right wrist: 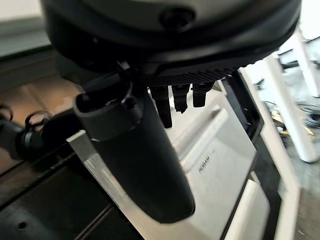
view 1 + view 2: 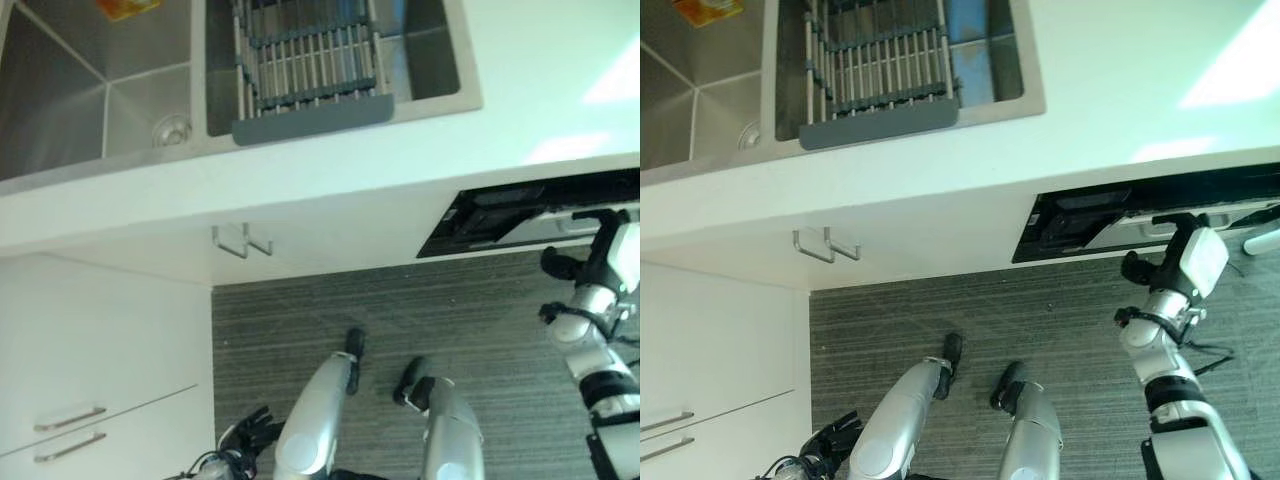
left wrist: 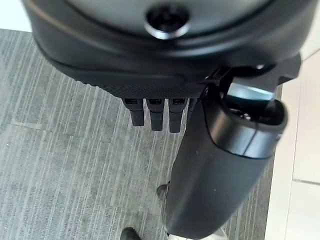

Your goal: Place the dishes in the dishwasher.

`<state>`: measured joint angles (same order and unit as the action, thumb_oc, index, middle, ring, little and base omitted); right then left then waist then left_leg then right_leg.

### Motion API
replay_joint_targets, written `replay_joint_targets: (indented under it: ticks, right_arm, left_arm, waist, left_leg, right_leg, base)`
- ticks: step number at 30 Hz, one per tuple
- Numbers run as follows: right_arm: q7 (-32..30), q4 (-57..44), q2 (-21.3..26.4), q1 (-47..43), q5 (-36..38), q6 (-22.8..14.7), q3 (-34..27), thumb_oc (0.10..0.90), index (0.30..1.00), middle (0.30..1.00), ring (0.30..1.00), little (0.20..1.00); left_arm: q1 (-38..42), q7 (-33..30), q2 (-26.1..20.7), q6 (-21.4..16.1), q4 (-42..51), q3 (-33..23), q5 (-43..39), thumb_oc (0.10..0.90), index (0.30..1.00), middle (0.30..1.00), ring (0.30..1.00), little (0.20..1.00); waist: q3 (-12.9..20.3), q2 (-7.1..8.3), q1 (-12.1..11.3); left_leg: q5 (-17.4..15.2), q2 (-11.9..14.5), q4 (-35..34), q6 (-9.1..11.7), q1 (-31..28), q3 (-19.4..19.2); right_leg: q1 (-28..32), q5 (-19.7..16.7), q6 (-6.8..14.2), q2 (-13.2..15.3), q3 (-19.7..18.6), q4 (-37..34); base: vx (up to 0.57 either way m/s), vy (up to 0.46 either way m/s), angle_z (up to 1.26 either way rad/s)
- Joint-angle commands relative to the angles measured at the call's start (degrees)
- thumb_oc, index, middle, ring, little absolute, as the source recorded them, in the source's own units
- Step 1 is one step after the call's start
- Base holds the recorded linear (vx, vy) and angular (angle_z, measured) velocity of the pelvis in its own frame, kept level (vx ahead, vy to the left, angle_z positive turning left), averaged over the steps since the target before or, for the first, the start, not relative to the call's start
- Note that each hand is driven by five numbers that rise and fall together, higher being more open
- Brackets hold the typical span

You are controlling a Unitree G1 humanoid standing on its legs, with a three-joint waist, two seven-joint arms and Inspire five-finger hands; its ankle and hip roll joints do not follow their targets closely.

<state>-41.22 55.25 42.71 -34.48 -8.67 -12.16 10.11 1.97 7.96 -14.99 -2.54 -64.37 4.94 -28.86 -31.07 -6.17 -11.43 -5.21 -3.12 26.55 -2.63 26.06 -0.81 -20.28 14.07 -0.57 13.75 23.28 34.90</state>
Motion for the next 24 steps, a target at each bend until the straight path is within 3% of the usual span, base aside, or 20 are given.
replay_joint_targets:
  ticks: [1,6,10,13,18,20,24]
  right_arm:
    - [-0.51,-8.98,8.92,-14.84,-3.18,-6.93,5.48,0.8,0.9,0.9,0.9,0.9]
    - [3.17,-6.65,10.99,-25.36,0.27,-3.32,11.16,0.8,0.9,0.9,0.9,0.9]
    - [6.4,-7.65,8.7,-21.29,3.42,-4.27,9.04,0.8,0.9,0.9,0.9,0.9]
    - [9.79,-10.8,3.16,-11.05,7.39,-5.14,4.95,0.8,0.9,0.9,0.9,0.9]
    - [15.0,-16.7,-10.88,11.59,12.25,-4.64,2.98,0.8,0.9,0.9,0.9,0.9]
    - [17.73,-16.25,-16.1,22.15,13.04,-5.63,2.91,0.8,0.9,0.9,0.9,0.9]
    - [21.91,-13.76,-18.97,28.66,16.83,-3.13,1.84,0.8,0.9,0.9,0.9,0.9]
  left_arm:
    - [-2.69,-0.46,-4.42,-1.89,3.29,2.43,-0.82,0.8,0.9,0.9,0.9,0.9]
    - [-0.65,-3.29,-7.52,-10.54,10.27,1.08,-5.42,0.8,0.9,0.9,0.9,0.9]
    - [0.58,-3.11,-8.51,-13.83,15.75,-1.21,-10.56,0.8,0.9,0.9,0.9,0.9]
    - [0.43,-1.82,-8.51,-14.52,19.22,-2.83,-10.79,0.8,0.9,0.9,0.9,0.9]
    - [-1.8,2.45,-5.6,-16.14,22.5,-4.71,-10.56,0.8,0.9,0.9,0.9,0.9]
    - [-4.0,6.06,-4.08,-13.84,22.81,-5.89,-9.3,0.8,0.9,0.9,0.9,0.9]
    - [-5.08,9.6,-2.4,-8.31,20.95,-5.9,-6.67,0.8,0.9,0.9,0.9,0.9]
  waist:
    - [1.28,-1.22,-2.69]
    - [1.28,-1.1,-5.06]
    - [1.28,-0.32,-5.13]
    - [1.77,0.1,-4.23]
    - [4.38,0.5,-1.3]
    - [6.41,1.13,0.69]
    - [8.77,1.83,3.14]
  left_leg:
    - [-2.61,1.16,-9.36,-0.7,-6.05,1.2]
    - [-2.75,0.82,-9.36,-1.14,-6.02,1.16]
    - [-3.47,0.95,-9.36,-1.14,-7.56,1.26]
    - [-4.17,1.82,-9.36,-0.57,-9.55,1.3]
    - [-4.94,4.66,-9.36,1.7,-11.27,-0.15]
    - [-4.9,6.05,-9.36,2.66,-11.72,-1.55]
    - [-5.48,6.91,-9.36,2.99,-12.93,-2.74]
  right_leg:
    - [4.15,6.63,1.42,-0.57,-0.44,6.83]
    - [7.02,5.03,2.32,0.14,2.26,4.64]
    - [9.86,4.29,2.91,-0.21,3.22,2.31]
    - [12.52,3.89,3.15,-1.2,3.41,-0.99]
    - [18.73,4.45,2.75,-4.87,2.87,-10.98]
    - [21.37,3.84,2.58,-6.4,2.35,-14.77]
    - [23.33,3.27,2.42,-7.38,1.34,-17.41]
  base:
    - [0.09,0.067,0.32]
    - [0.06,0.009,0.15]
    - [0.01,-0.053,0.12]
    - [0.02,-0.061,0.16]
    - [0.03,-0.07,0.05]
    - [0.02,-0.078,-0.05]
    - [0.0,-0.044,-0.35]
